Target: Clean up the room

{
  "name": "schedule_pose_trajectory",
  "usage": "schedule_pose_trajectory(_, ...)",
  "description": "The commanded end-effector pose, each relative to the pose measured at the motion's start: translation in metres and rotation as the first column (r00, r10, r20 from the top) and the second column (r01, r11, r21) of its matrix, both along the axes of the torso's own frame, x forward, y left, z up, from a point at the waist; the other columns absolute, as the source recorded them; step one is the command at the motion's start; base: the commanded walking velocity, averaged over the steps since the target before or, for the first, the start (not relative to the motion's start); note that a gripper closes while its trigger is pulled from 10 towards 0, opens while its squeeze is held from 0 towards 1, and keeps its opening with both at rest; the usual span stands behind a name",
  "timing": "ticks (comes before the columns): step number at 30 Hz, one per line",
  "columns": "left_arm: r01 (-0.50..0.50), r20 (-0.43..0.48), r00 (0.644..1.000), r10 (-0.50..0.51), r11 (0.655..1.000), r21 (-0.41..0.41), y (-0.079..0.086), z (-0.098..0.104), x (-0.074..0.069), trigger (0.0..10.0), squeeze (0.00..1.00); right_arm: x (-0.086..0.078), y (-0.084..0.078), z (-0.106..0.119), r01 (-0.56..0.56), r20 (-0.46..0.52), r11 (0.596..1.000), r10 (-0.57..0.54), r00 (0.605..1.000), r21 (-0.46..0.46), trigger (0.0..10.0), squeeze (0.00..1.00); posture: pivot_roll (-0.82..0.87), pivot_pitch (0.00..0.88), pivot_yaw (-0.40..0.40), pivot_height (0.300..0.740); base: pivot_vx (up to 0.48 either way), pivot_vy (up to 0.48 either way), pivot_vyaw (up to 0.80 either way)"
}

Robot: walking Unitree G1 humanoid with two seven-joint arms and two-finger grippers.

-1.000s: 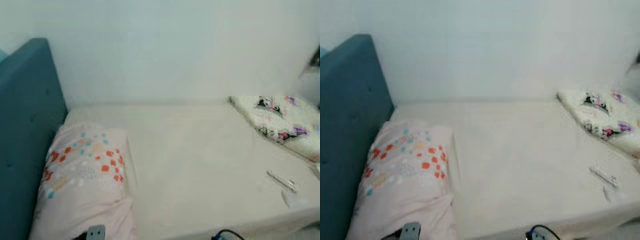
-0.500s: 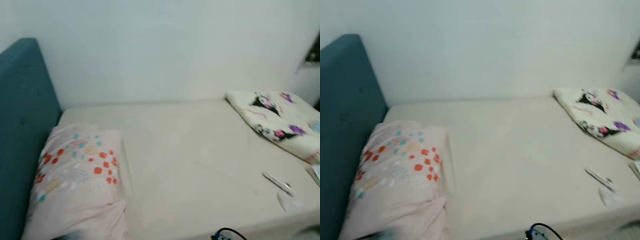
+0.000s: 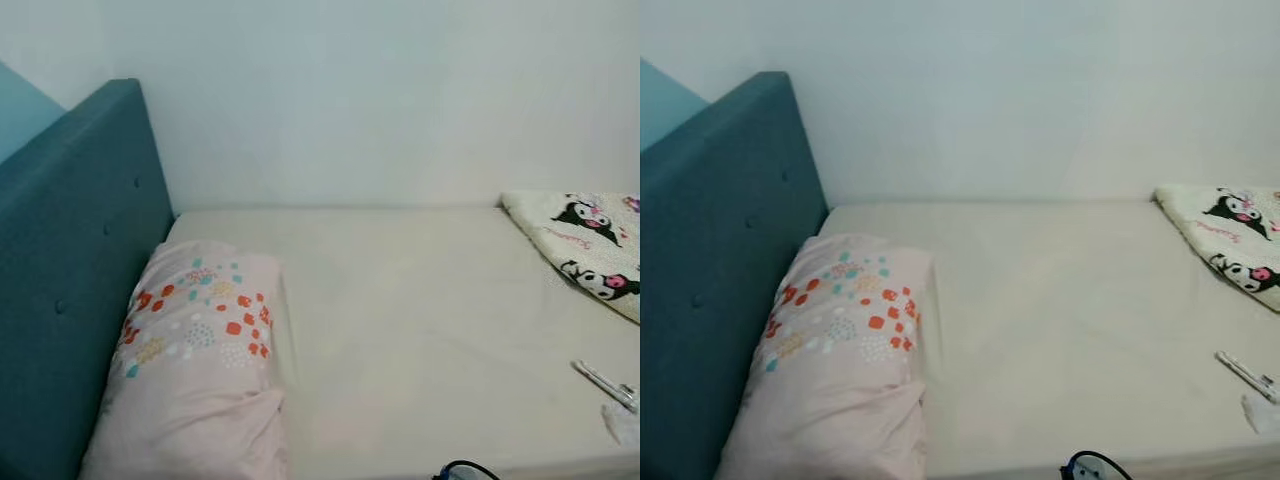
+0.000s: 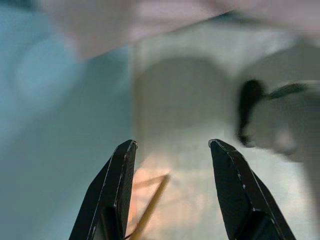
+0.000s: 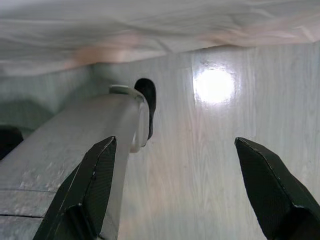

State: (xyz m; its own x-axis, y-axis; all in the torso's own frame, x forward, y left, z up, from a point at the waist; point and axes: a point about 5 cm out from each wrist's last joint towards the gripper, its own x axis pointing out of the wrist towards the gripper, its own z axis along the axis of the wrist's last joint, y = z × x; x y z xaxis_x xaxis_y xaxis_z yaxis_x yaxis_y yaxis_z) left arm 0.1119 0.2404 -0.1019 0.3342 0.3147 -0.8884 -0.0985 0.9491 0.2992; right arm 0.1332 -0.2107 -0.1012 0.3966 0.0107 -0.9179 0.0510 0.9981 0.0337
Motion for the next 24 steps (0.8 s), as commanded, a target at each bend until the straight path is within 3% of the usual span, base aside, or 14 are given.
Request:
schedule_pose_trajectory(1, 0.001, 0.000, 1.000, -0.001, 1.000, -0.023, -0.003, -0.001, -0.001, 10.0, 0.00, 0.001, -0.001, 0.001, -0.008, 0.003, 1.000, 0.008, 1.000, -0.008, 10.0, 0.00, -0.02, 0.000, -0.061, 0.740, 0.000, 0.000, 0.00)
schedule_pose_trajectory(2, 0.010, 0.031, 1.000, -0.007, 0.997, -0.074, -0.012, -0.002, 0.004, 10.0, 0.00, 0.000, -0.002, 0.000, -0.009, 0.000, 1.000, 0.009, 1.000, -0.012, 10.0, 0.00, -0.02, 0.000, -0.057, 0.740, 0.000, 0.000, 0.00)
schedule_pose_trajectory(4, 0.023, 0.040, 0.999, -0.019, 0.996, -0.088, -0.015, -0.002, 0.005, 10.0, 0.00, 0.000, -0.002, 0.000, -0.008, -0.001, 1.000, 0.008, 1.000, -0.013, 10.0, 0.00, -0.02, 0.000, -0.057, 0.740, 0.000, 0.000, 0.00)
schedule_pose_trajectory(15, 0.069, 0.045, 0.997, -0.065, 0.993, -0.096, -0.016, -0.001, 0.010, 10.0, 0.00, -0.002, 0.000, -0.001, -0.006, -0.005, 1.000, 0.005, 1.000, -0.011, 10.0, 0.00, -0.03, 0.000, -0.049, 0.740, 0.000, -0.078, 0.00)
schedule_pose_trajectory(24, 0.096, 0.047, 0.995, -0.092, 0.990, -0.103, -0.015, 0.000, 0.012, 10.0, 0.00, 0.004, 0.005, 0.000, -0.018, 0.002, 1.000, 0.018, 1.000, -0.014, 10.0, 0.00, -0.04, 0.000, -0.051, 0.740, 0.000, -0.480, 0.00)
